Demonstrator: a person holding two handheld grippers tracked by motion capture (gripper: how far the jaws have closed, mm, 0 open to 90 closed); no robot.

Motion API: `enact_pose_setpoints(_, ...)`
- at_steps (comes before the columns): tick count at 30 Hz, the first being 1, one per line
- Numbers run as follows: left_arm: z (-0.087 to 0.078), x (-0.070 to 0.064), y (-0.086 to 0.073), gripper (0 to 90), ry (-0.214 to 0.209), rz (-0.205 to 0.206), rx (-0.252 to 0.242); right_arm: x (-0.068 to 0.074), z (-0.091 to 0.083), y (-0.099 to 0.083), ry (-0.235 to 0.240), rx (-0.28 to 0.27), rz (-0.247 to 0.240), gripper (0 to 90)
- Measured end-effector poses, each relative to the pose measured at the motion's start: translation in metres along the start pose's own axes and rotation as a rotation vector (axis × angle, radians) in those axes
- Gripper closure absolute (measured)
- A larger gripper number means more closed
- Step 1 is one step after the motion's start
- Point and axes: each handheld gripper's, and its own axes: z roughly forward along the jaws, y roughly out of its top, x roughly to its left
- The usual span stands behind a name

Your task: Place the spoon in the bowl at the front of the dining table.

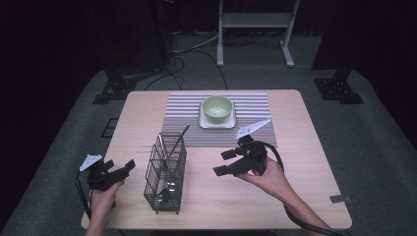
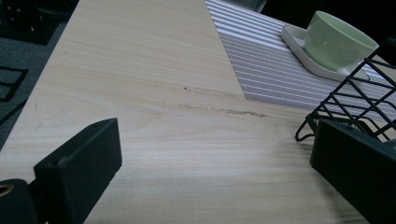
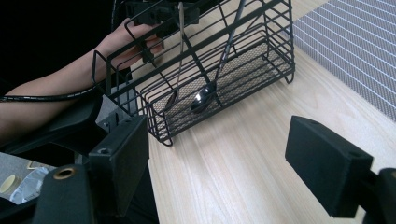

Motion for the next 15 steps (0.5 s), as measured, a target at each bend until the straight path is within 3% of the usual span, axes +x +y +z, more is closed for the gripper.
enact_pose_setpoints(15,0.000,0.000,0.000,1.0,-0.001,-0.002,0.003,0.009,0.019,0.024,0.017,0.039,-0.024,20.6)
